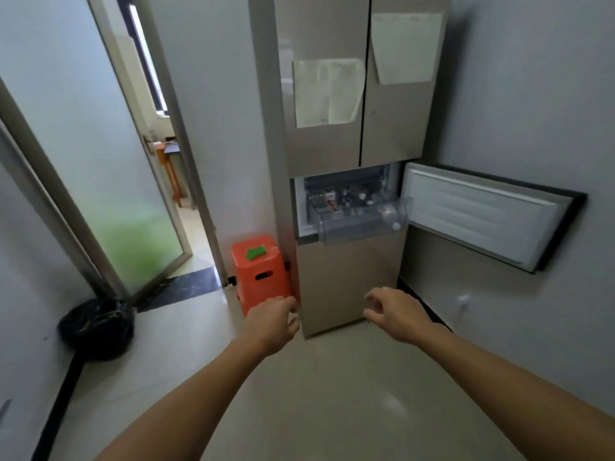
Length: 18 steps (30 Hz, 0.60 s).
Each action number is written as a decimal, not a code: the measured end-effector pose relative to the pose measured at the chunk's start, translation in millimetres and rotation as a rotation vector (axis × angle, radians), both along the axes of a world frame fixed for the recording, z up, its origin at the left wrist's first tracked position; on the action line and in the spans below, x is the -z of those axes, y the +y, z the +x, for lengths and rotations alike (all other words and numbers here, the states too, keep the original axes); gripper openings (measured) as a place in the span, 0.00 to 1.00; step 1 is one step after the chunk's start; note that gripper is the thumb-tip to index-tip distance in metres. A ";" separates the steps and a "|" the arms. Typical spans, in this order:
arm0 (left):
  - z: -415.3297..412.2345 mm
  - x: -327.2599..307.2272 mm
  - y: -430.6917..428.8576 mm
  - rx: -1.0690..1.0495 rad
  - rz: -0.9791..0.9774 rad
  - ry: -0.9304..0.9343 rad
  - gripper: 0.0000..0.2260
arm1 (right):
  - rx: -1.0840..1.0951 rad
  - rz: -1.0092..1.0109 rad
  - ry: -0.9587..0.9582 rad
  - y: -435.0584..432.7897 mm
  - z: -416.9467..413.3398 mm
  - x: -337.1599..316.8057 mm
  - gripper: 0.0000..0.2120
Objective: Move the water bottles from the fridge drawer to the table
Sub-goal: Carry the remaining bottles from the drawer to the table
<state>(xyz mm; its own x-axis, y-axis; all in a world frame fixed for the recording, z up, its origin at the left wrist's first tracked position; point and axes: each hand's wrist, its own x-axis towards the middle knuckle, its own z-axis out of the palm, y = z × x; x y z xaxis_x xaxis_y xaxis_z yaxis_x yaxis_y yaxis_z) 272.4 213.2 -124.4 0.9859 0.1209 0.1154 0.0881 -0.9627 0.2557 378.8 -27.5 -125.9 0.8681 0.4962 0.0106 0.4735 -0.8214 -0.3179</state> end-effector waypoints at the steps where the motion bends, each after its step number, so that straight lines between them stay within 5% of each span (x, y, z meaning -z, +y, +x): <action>1: 21.2 0.3 -1.2 0.032 0.003 0.009 0.06 | 0.026 0.000 0.012 -4.6 14.6 2.0 0.19; 7: 140.3 15.6 -19.7 0.181 0.057 0.069 0.09 | 0.137 -0.021 0.076 -31.4 117.1 25.0 0.19; 18: 374.9 16.3 -32.6 0.146 0.052 0.067 0.09 | 0.134 -0.008 0.101 -37.6 357.6 28.5 0.19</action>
<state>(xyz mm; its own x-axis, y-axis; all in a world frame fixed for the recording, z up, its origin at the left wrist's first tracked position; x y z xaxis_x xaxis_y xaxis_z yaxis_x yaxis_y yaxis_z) 647.3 180.6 -140.7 0.9983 -0.0288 0.0512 -0.0386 -0.9783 0.2035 736.4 -65.1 -154.4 0.9231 0.3755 -0.0835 0.3252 -0.8777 -0.3520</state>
